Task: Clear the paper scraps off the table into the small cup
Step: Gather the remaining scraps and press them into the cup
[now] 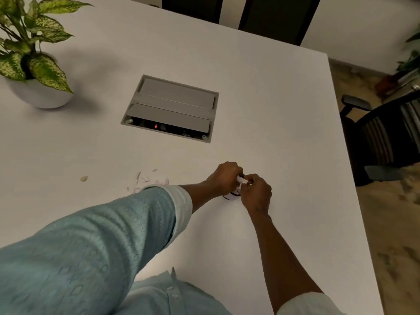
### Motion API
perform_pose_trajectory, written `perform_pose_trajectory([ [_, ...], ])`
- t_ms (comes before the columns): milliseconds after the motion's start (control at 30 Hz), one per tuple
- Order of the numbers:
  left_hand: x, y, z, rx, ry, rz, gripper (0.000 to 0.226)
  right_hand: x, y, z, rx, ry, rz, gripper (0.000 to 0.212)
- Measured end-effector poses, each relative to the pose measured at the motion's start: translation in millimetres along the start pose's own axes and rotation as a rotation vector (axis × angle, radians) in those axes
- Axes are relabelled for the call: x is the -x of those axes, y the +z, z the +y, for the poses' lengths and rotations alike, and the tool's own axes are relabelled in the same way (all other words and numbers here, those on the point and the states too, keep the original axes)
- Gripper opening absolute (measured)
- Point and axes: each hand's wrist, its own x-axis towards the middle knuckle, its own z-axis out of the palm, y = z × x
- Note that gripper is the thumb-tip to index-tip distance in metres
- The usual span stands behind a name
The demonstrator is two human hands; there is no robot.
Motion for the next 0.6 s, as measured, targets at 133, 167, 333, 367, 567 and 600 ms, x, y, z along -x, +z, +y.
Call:
perform_pose_trajectory([
  [133, 3, 0, 0, 0.105, -0.012, 0.056, 0.031, 0, -3, 2, -0.009, 0.023, 0.000, 0.024],
  [167, 5, 0, 0, 0.147, -0.020, 0.079, 0.031, 0, -4, 2, -0.001, 0.027, 0.002, 0.026],
  [333, 24, -1, -13, 0.258, -0.084, 0.214, 0.026, 16, 1, -3, -0.004, -0.023, 0.058, 0.024],
  [367, 29, -1, -18, 0.257, -0.101, 0.232, 0.023, 21, 5, -5, -0.005, -0.042, 0.060, 0.025],
  [567, 86, 2, -58, 0.156, -0.179, 0.183, 0.023, 61, 39, -19, -0.071, -0.203, -0.010, 0.022],
  [600, 98, 3, -67, 0.142, -0.196, 0.185, 0.023, 68, 45, -21, -0.073, -0.223, -0.044, 0.023],
])
